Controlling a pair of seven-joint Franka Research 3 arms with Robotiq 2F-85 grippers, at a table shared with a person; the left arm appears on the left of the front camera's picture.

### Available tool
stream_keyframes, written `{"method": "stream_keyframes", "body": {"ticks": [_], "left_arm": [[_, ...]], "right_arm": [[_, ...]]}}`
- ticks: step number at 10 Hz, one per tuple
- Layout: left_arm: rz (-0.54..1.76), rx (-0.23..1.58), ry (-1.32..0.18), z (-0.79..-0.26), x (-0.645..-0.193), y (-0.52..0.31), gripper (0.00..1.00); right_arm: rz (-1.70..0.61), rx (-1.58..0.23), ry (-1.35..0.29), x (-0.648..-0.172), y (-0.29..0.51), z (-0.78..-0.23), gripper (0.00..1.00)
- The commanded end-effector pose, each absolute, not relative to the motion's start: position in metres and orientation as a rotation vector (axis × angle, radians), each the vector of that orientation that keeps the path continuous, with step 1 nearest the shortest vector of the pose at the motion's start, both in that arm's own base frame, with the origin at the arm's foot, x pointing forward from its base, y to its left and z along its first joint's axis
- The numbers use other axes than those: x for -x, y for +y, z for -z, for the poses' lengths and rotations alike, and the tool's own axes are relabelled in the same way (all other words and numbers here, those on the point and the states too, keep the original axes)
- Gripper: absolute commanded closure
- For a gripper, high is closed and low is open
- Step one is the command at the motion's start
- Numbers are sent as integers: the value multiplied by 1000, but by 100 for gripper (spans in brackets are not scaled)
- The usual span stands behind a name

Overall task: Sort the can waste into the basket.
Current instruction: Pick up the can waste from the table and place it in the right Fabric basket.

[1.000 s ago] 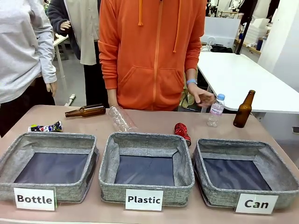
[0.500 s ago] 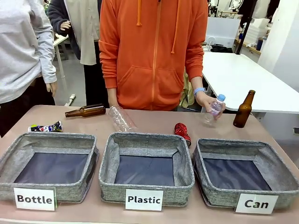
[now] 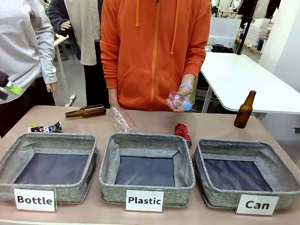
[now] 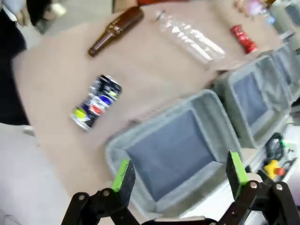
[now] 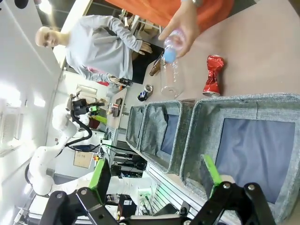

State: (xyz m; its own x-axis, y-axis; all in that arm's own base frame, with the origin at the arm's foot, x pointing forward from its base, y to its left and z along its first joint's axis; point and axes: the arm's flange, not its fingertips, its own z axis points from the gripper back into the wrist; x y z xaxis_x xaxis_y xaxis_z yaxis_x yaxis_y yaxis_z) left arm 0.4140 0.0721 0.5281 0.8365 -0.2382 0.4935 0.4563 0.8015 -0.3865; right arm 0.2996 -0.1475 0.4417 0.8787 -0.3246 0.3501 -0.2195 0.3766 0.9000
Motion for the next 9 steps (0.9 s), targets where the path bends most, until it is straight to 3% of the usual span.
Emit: {"method": "stream_keyframes", "body": {"ticks": [1,4,6,7,9], "left_arm": [[417,329,-416,-518,-441,63,0],[723,80,-361,-507,-489,28,0],[759,54,-421,-500,-508,12,0],[731,151,-425,-504,-512,10,0],[746,64,-364,-498,-501,6,0]], "right_arm": [[50,-1214,-555,-302,-148,-441,0],[50,-1214,-555,-302,-148,-441,0],[50,-1214,-555,-302,-148,-441,0],[50,-1214,-555,-302,-148,-441,0],[50,-1214,-555,-302,-148,-441,0]]}}
